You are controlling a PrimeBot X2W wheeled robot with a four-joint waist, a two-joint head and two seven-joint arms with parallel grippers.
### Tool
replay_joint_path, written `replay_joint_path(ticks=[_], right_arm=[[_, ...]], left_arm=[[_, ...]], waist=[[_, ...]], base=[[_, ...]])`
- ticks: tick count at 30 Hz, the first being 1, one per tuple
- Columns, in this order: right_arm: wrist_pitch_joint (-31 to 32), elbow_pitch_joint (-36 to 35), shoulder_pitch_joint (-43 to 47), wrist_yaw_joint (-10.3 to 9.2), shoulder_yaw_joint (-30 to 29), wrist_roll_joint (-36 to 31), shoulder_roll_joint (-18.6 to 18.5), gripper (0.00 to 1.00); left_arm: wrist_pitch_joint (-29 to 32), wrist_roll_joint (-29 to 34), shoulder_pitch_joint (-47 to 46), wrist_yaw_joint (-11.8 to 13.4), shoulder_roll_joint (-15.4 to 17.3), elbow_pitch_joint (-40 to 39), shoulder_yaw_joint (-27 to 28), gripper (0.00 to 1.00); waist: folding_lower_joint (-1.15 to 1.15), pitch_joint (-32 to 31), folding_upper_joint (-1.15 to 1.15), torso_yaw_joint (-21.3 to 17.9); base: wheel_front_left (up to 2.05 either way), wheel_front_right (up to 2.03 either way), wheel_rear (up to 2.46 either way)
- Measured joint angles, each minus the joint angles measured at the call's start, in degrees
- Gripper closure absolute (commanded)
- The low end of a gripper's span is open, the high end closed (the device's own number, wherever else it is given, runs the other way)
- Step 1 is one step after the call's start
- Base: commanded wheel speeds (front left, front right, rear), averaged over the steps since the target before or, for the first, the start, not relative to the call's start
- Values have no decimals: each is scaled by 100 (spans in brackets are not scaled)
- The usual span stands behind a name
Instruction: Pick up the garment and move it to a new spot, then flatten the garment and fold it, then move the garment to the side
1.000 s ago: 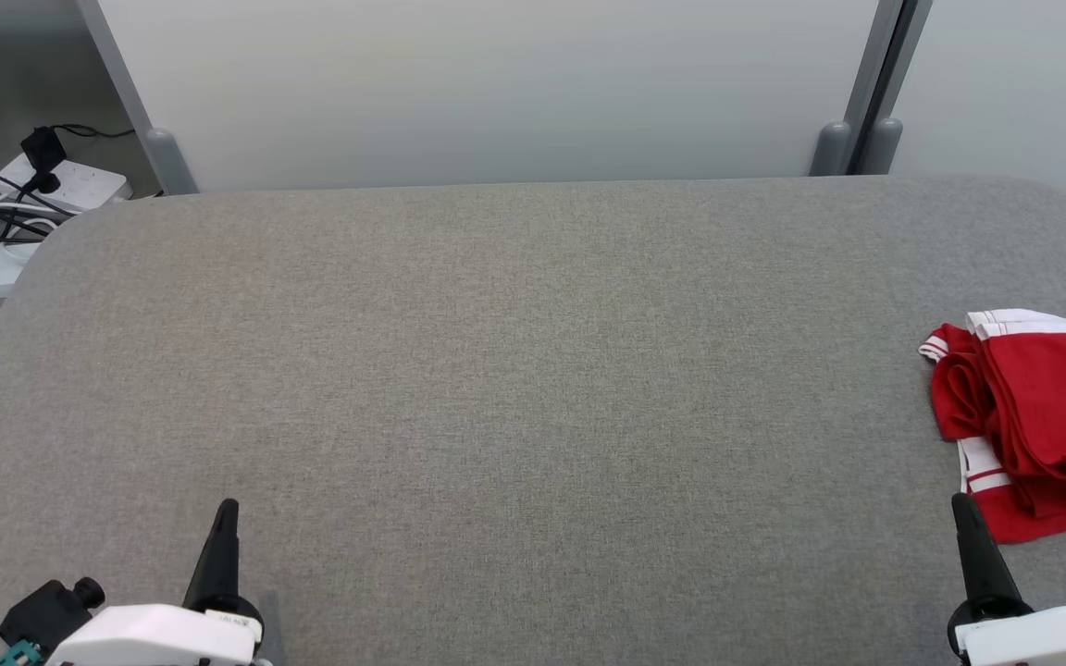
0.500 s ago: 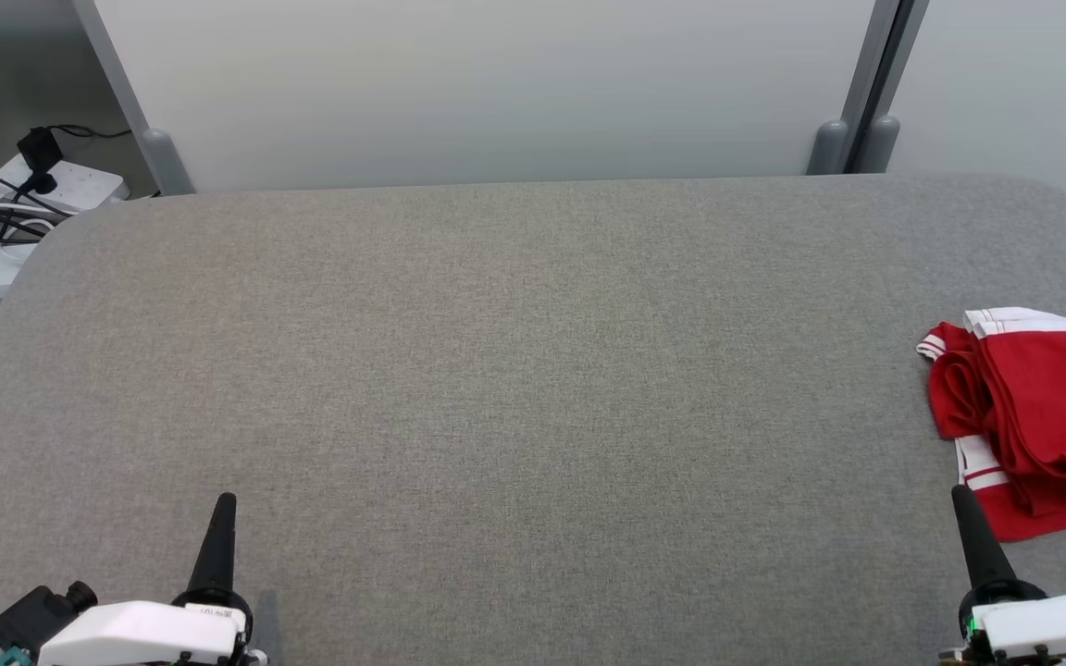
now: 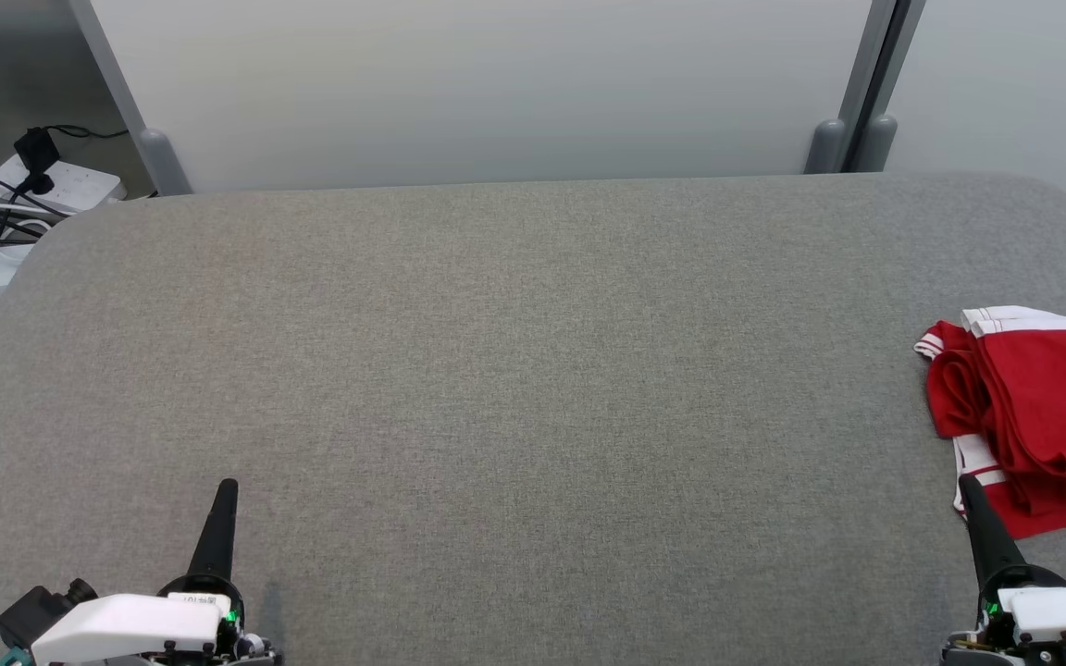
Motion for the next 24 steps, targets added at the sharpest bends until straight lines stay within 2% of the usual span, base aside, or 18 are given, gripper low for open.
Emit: replay_joint_path(ticks=[24], right_arm=[[314,276,-244,-16,-67,1528,-18,100]], left_arm=[[318,-1337,-109,-127,-68,-14,178,100]], waist=[[0,9,0,-28]], base=[[0,0,0]])
